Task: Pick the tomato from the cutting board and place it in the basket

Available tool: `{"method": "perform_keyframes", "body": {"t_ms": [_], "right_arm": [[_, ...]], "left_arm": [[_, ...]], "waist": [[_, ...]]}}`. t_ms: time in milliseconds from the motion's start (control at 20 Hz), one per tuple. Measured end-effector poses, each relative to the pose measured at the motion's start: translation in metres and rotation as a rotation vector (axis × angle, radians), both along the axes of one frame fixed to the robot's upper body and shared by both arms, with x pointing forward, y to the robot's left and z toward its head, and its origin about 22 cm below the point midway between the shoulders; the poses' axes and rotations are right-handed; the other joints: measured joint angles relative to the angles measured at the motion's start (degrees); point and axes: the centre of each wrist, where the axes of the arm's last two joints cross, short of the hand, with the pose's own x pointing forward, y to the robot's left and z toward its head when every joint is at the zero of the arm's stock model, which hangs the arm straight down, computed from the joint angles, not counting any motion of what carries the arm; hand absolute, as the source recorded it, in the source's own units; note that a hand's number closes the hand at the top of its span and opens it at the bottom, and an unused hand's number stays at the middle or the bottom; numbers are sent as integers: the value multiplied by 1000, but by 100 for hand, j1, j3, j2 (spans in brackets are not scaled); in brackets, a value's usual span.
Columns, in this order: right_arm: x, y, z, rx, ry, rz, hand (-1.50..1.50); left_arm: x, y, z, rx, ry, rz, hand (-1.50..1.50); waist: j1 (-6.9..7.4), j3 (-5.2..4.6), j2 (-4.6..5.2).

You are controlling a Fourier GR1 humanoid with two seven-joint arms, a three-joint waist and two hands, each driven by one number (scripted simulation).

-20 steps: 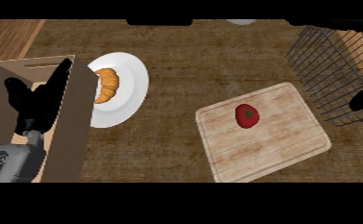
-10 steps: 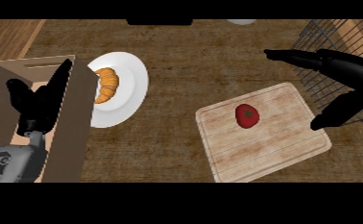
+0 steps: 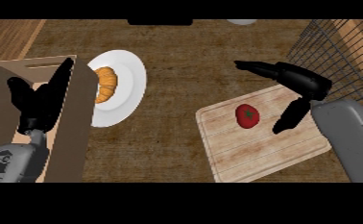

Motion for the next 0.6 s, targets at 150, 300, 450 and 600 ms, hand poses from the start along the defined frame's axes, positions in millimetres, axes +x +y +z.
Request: {"method": "perform_keyframes", "body": {"t_ms": [150, 300, 450, 600], "right_arm": [[1, 11, -11, -47, 4, 5, -150], [4, 17, -24, -99, 19, 18, -150], [5, 18, -35, -143, 21, 24, -150], [2, 13, -47, -168, 24, 28, -150]], "left_arm": [[0, 5, 0, 1, 7, 3, 0], [6, 5, -4, 4, 3, 5, 0], [2, 11, -3, 8, -2, 9, 0], [2, 7, -5, 3, 2, 9, 0]], "waist": [[-12, -1, -4], [-19, -1, -1], [-16, -2, -4], [-23, -2, -7]]}}
